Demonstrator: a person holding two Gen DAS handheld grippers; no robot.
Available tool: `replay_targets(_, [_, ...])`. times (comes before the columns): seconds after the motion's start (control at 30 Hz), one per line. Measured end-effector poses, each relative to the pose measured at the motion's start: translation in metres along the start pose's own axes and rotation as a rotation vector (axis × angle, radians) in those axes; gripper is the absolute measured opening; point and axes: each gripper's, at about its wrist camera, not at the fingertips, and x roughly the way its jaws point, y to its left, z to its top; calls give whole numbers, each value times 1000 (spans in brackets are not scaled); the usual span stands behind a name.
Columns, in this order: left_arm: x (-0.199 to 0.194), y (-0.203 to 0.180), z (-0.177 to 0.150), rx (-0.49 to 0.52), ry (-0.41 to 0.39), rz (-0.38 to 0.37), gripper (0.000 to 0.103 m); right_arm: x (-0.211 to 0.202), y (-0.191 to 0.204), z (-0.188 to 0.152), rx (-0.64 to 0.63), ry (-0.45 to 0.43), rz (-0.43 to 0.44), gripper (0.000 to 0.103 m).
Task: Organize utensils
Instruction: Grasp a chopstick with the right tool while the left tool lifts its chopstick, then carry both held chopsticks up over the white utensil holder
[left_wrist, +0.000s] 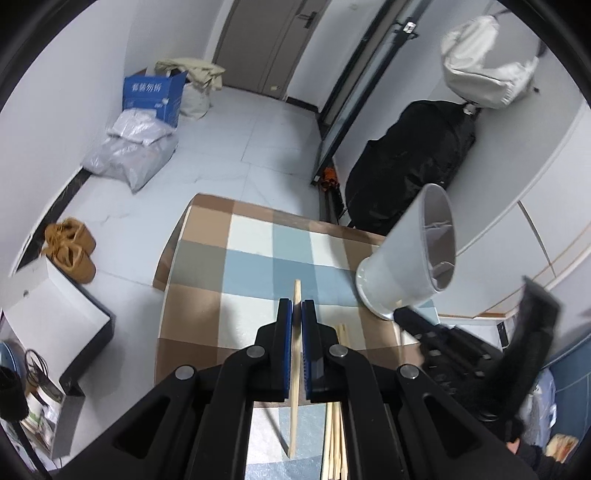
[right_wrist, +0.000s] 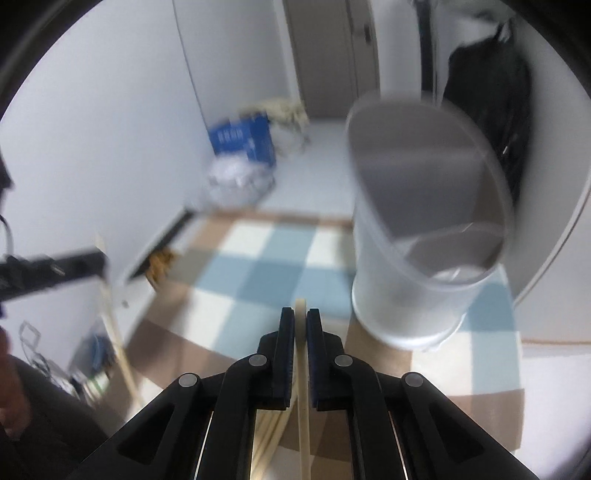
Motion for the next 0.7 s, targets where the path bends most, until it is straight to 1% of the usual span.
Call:
replay_targets(0.1, [-6, -11, 0, 35, -18, -10, 1, -16, 3, 5, 8, -99, 28, 6])
replay_targets(0.13, [-7, -17, 1, 49, -19, -13, 1, -30, 1, 3, 10, -160, 55, 6])
replay_targets(0.17, [-8, -20, 1, 56, -19, -15, 1, -30, 5, 5, 10, -195, 61, 6])
replay_targets(0.2, [-11, -25, 1, 62, -17, -17, 1, -40, 5, 3, 7, -243, 71, 6])
replay_targets(0.3, [-16, -36, 2, 84, -25, -19, 1, -53, 5, 3, 15, -329, 86, 6])
replay_targets(0.4, [-25, -53, 6, 119, -42, -25, 0, -57, 5, 9, 27, -381, 86, 6])
replay_targets(0.5, [-33, -69, 11, 147, -58, -40, 0, -74, -3, 15, 48, -430, 95, 6])
replay_targets(0.7, [-48, -104, 31, 204, -84, -69, 0, -92, -22, 46, 38, -521, 75, 6])
